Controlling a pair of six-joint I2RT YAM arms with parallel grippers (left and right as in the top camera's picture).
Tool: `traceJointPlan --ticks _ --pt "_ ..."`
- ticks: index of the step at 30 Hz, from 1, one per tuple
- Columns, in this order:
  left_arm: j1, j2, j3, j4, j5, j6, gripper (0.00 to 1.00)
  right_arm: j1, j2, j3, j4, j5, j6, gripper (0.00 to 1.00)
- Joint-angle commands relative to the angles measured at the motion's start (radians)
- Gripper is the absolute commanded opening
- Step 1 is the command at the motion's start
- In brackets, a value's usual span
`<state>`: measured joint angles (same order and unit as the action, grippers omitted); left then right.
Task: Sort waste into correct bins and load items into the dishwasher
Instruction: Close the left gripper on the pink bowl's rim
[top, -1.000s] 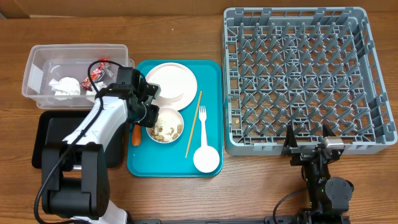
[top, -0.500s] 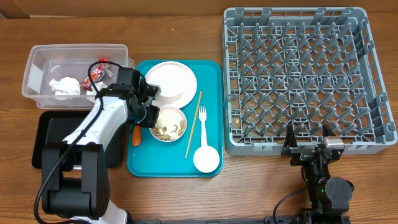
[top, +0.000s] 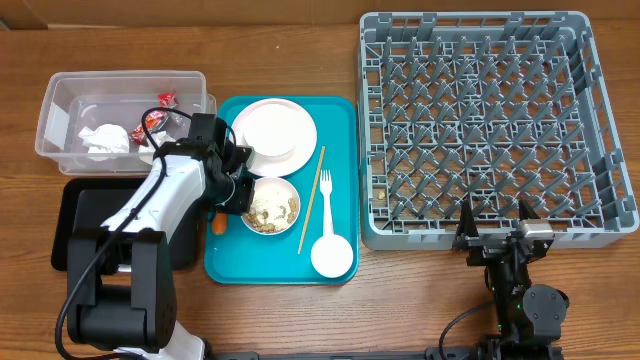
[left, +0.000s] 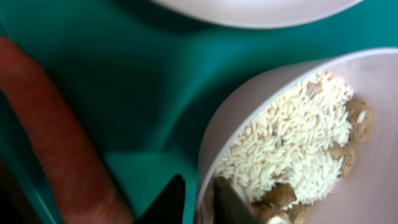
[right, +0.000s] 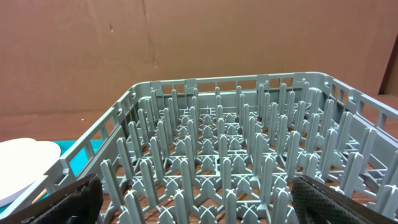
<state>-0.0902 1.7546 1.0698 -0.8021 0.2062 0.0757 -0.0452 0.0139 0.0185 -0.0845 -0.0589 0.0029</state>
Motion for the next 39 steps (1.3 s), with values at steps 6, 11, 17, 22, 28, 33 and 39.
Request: traceJointPlan --ticks 6,11,17,22,28,33,39 --pt "-0.002 0.008 -0.008 0.011 -0.008 -0.055 0.38 -0.005 -0.011 -0.011 0.003 0.013 -0.004 1.00" --pt "-0.002 0.008 -0.008 0.018 -0.032 -0.053 0.22 -0.005 -0.011 -0.011 0.003 0.013 -0.004 1.00" --pt "-0.002 0.008 -0.008 0.040 -0.049 -0.053 0.22 -0.005 -0.011 -0.011 0.003 0.013 -0.004 1.00" --pt "-0.002 0.008 -0.008 0.063 -0.049 -0.053 0.27 -0.005 -0.011 -0.011 0.003 0.013 -0.004 1.00" --pt "-0.002 0.008 -0.008 0.086 -0.049 -0.053 0.28 -0.005 -0.011 -0.011 0.003 0.013 -0.004 1.00" --pt "-0.002 0.008 -0.008 0.096 -0.049 -0.053 0.27 -0.005 -0.011 -0.011 0.003 0.013 -0.004 1.00" --pt "-0.002 0.008 -0.008 0.087 -0.048 -0.053 0.19 -0.005 -0.011 -0.011 0.003 0.013 -0.003 1.00"
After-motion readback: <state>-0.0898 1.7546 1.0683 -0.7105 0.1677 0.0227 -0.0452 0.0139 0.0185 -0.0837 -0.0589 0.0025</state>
